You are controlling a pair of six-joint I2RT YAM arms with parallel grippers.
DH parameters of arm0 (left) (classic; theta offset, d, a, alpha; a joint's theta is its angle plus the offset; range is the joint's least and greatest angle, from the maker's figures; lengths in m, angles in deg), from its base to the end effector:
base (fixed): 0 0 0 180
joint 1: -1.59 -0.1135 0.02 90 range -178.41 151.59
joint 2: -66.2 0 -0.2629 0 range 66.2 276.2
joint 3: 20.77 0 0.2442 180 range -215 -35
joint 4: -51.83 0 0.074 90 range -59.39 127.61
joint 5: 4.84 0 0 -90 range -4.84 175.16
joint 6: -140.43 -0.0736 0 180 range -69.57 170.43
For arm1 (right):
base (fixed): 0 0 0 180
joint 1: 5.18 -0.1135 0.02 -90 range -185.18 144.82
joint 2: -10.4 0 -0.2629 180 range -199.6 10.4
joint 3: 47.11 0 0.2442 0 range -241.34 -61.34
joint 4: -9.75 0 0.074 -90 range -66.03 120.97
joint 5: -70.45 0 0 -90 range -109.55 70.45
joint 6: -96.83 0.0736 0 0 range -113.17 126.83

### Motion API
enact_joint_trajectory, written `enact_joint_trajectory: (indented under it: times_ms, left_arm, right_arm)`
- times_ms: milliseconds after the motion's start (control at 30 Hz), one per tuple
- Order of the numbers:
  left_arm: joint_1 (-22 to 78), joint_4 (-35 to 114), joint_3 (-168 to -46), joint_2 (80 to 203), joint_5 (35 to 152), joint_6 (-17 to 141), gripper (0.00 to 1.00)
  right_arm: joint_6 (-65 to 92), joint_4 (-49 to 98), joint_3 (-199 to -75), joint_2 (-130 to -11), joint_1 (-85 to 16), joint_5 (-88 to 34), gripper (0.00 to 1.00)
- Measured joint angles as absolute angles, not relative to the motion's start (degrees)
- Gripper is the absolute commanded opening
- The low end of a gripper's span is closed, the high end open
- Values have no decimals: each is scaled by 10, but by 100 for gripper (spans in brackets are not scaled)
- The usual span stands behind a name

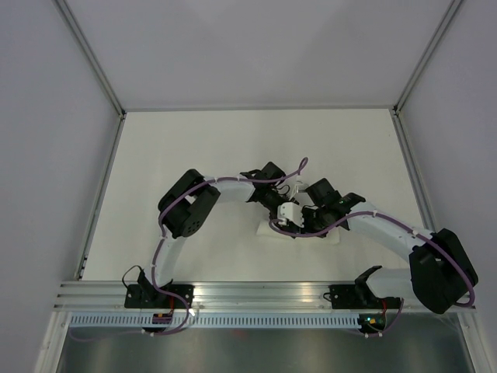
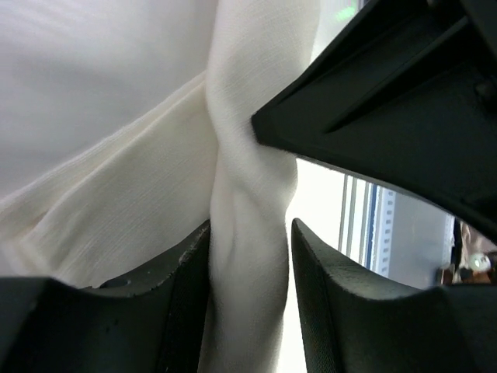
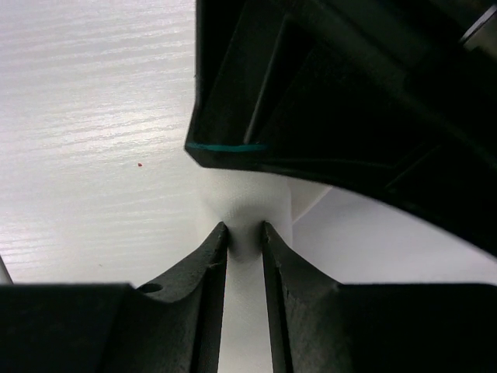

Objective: Fold the napkin, place the utensils inside, and roll it up
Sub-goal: Roll the napkin at the center of the board.

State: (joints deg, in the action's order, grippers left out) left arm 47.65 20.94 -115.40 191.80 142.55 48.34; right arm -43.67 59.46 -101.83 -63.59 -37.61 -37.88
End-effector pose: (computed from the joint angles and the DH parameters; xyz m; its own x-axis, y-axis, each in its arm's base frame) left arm 0.2579 -0.3570 0.1014 -0.5873 0.6377 -0.4984 0.6856 0.0647 -0.7251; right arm 0.1814 0.1427 0.1513 -0.0349 -0.8900 -0.4547 -0.9923 0.0849 -0.0900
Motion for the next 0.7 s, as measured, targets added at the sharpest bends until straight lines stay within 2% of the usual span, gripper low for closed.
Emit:
enact_joint_trajectory:
  times_ms: [700]
  left_arm:
    - [383,442,-1004,1813,1337,615,51]
  right_arm:
    - [-432,560,-1010,-649,-376,-372,28]
